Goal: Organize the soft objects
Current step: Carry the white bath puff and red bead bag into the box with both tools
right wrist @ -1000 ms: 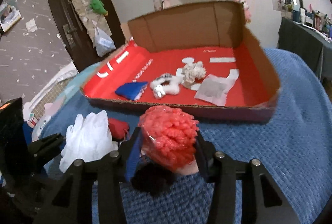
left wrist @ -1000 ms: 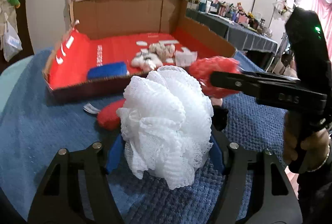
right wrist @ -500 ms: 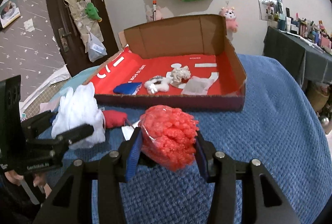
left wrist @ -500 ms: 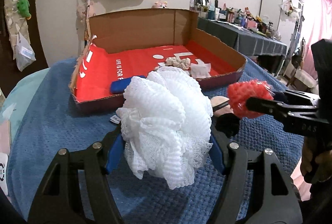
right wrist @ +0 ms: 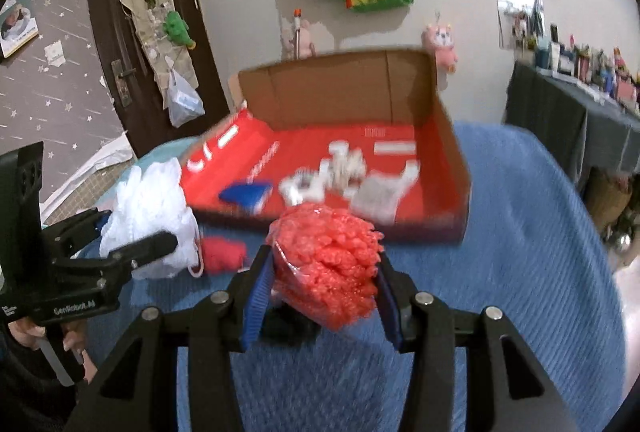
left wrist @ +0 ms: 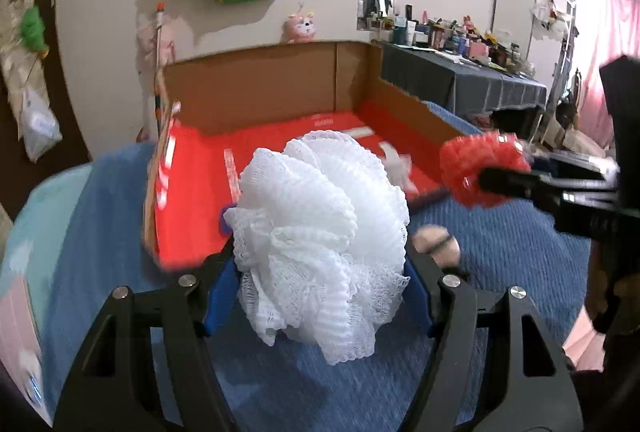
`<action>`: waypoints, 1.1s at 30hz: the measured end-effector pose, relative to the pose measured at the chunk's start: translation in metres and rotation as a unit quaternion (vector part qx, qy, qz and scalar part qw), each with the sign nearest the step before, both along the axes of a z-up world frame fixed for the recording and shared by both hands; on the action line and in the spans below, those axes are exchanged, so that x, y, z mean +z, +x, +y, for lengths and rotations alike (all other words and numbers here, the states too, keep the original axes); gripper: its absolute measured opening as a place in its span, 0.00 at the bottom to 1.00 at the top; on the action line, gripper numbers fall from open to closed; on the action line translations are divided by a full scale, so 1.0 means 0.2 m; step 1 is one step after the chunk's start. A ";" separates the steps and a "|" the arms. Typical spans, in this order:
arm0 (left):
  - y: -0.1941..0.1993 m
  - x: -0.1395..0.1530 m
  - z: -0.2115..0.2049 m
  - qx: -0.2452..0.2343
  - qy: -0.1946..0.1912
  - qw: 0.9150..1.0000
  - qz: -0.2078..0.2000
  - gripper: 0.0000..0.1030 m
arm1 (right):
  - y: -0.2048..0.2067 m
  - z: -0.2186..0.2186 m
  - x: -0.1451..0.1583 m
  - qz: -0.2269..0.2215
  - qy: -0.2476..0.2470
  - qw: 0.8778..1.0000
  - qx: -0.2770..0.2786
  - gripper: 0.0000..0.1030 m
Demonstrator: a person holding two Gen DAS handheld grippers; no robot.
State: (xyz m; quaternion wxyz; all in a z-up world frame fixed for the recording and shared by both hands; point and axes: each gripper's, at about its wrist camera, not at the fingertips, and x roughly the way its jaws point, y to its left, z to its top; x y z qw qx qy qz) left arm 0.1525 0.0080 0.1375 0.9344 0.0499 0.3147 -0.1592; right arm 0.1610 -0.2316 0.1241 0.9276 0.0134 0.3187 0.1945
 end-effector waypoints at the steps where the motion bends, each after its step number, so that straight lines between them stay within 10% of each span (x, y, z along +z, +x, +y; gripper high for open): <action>1: 0.06 0.03 -0.01 -0.005 0.010 1.000 -0.002 0.66 | 0.07 0.01 0.05 -0.005 -0.007 1.000 -0.003 0.49; 17: 1.00 -0.14 -0.12 -0.007 0.067 0.991 0.118 0.66 | 0.99 0.18 -0.10 0.107 -0.156 0.981 -0.038 0.50; 33: 1.10 -0.29 -0.20 -0.007 0.075 0.989 0.130 0.69 | 1.12 0.20 -0.22 0.154 -0.190 0.968 -0.047 0.52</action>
